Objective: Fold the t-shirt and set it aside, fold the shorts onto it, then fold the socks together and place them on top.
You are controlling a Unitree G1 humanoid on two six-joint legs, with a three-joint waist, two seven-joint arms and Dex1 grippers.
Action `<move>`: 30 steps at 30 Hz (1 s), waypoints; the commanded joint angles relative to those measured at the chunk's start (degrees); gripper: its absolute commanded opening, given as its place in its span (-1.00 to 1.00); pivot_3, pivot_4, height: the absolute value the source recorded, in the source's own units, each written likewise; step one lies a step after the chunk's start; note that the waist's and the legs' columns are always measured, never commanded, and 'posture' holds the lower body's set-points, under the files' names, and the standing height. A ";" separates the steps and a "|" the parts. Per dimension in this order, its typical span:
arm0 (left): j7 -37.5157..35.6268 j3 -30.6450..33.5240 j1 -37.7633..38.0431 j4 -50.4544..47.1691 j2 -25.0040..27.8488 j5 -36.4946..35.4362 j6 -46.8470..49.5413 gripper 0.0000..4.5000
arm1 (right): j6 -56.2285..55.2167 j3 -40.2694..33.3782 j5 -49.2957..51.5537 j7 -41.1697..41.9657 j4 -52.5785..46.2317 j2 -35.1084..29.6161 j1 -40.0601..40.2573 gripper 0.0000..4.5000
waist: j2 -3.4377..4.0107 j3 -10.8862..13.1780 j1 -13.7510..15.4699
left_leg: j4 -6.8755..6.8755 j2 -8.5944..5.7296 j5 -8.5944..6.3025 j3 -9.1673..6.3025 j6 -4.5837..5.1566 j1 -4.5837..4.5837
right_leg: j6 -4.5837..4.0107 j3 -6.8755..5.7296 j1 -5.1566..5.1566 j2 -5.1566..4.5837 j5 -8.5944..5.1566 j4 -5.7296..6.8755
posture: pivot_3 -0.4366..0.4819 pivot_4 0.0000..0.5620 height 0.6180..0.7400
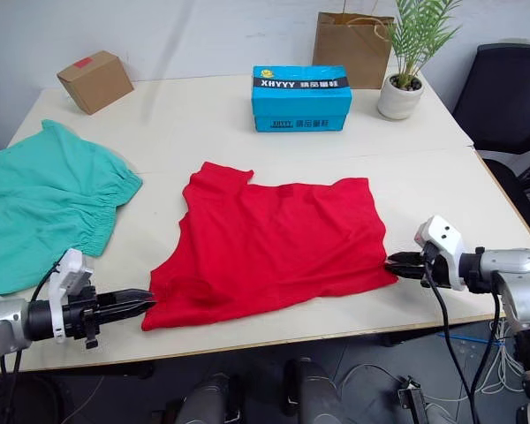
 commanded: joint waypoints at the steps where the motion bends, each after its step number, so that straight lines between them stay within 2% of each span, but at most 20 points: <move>1: -0.07 5.36 0.11 0.48 -0.60 0.64 -4.76 0.14 | -3.38 -7.12 1.81 -2.60 -2.06 -0.64 1.57 0.21 | 0.00 0.00 0.02 | 0.01 0.00 0.00 0.00 0.01 -0.01 | 0.00 -0.01 0.00 0.00 0.00 0.00 | -0.05 -0.47 1.00; 4: -1.96 9.06 1.32 0.14 -1.13 -0.44 -7.15 0.55 | -1.73 -12.55 5.16 -4.02 -5.02 -0.64 2.94 0.68 | 0.00 0.00 -0.04 | 0.00 0.00 -0.02 0.00 0.03 -0.01 | 0.00 -0.01 0.00 0.00 0.00 -0.01 | -0.05 -0.47 1.00; 6: -4.21 10.05 2.93 -1.72 -0.70 -1.26 -7.70 0.55 | 5.45 -15.58 10.02 -5.57 -10.91 -0.22 4.55 0.97 | 0.01 -0.01 -0.17 | -0.02 0.00 -0.02 0.01 0.03 0.00 | 0.00 0.00 0.00 0.00 0.00 -0.01 | -0.05 -0.47 1.00; 9: -6.67 9.75 4.64 -4.33 -0.13 -2.10 -8.01 0.55 | 13.07 -16.61 13.94 -8.44 -19.01 0.51 7.52 0.99 | 0.02 -0.01 -0.16 | -0.05 0.02 -0.06 0.00 0.08 0.03 | 0.00 0.00 0.00 0.02 0.00 0.00 | -0.05 -0.47 1.00; 11: -7.97 7.65 6.14 -7.64 -0.19 -1.77 -8.76 0.55 | 15.96 -16.46 17.37 -10.84 -26.52 3.37 10.78 0.99 | -0.09 -0.08 0.00 | -0.06 0.02 -0.06 -0.07 0.09 0.02 | 0.00 -0.02 0.00 0.02 0.00 -0.01 | -0.05 -0.47 1.00; 12: -8.29 6.57 6.69 -8.97 -0.33 -1.40 -9.19 0.38 | 16.20 -16.18 18.35 -11.67 -29.20 4.68 11.99 1.00 | -0.16 -0.12 0.04 | -0.07 0.02 -0.06 -0.11 0.09 0.01 | 0.00 -0.03 0.01 0.02 0.00 -0.02 | -0.05 -0.47 1.00; 13: -8.08 4.54 7.00 -10.67 -0.93 -0.64 -10.03 0.30 | 15.18 -15.18 18.26 -13.02 -31.74 6.83 13.19 1.00 | -0.18 -0.15 0.06 | -0.08 0.03 -0.06 -0.13 0.09 -0.02 | 0.00 -0.04 0.01 0.02 0.00 -0.02 | -0.05 -0.47 1.00; 15: -6.98 0.79 6.81 -12.63 -1.99 1.35 -11.87 0.01 | 13.06 -12.98 17.42 -14.26 -35.12 10.05 14.80 1.00 | -0.17 -0.16 0.07 | -0.08 0.00 -0.07 -0.13 0.09 -0.05 | 0.01 -0.03 0.02 0.01 -0.01 -0.04 | -0.05 -0.47 1.00; 18: -2.78 -7.03 3.73 -13.36 -6.62 5.00 -15.40 -0.43 | 2.03 -4.75 9.33 -11.41 -36.48 12.83 18.51 0.72 | -0.09 -0.22 0.15 | -0.08 -0.06 -0.07 -0.12 0.12 -0.06 | 0.06 -0.02 0.03 -0.04 0.02 -0.07 | -0.05 -0.47 1.00; 22: 0.11 -14.24 -0.19 -11.61 -10.26 10.09 -18.95 -1.00 | -7.80 0.16 3.30 -11.72 -31.82 15.88 19.19 0.09 | -0.26 -0.32 0.20 | -0.09 -0.10 -0.03 -0.15 0.21 -0.06 | 0.08 -0.04 0.06 -0.04 0.02 -0.09 | -0.05 -0.47 1.00; 28: 2.78 -19.63 -1.65 -4.83 -12.28 19.03 -26.86 -1.00 | -15.47 0.68 -1.01 -13.68 -24.17 17.76 18.92 -0.92 | -0.26 -0.35 -0.08 | -0.11 -0.10 -0.01 -0.13 0.21 0.00 | 0.10 -0.03 0.06 -0.01 0.03 -0.07 | -0.05 -0.47 1.00; 30: 4.81 -19.79 -1.97 -2.51 -13.35 20.59 -28.20 -1.00 | -17.17 -0.44 -1.53 -13.88 -20.96 17.36 19.20 -0.98 | -0.26 -0.35 0.06 | -0.11 -0.09 0.00 -0.14 0.20 -0.01 | 0.09 -0.05 0.05 0.00 0.03 -0.05 | -0.05 -0.47 1.00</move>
